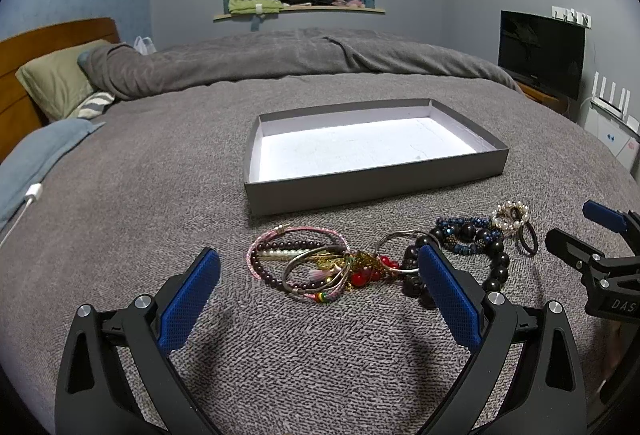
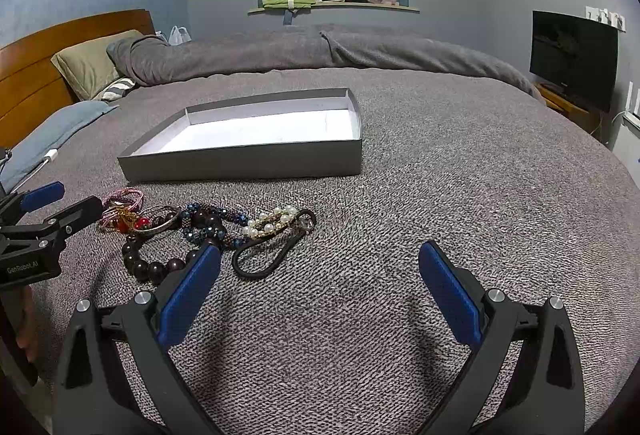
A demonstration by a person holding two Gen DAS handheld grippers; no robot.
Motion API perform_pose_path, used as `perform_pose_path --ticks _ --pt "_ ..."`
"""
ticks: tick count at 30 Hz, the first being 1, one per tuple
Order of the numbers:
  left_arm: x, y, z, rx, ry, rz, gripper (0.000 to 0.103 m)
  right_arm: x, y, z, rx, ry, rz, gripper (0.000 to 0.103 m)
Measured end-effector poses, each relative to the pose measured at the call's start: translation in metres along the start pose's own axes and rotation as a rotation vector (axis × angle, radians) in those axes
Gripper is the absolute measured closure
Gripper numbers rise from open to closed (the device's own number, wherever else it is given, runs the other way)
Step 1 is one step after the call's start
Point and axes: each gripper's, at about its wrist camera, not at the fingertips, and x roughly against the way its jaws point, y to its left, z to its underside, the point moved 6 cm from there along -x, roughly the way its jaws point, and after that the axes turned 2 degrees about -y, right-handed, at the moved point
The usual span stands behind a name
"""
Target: Organize jewelry
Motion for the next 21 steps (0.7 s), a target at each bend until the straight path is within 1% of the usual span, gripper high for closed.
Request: perform_pose_path --ticks 21 --pt "-0.0019 -0.0052 0.0014 -0.016 0.008 0.012 0.005 -0.0027 0.0024 0.002 0.008 0.003 -0.004 0.005"
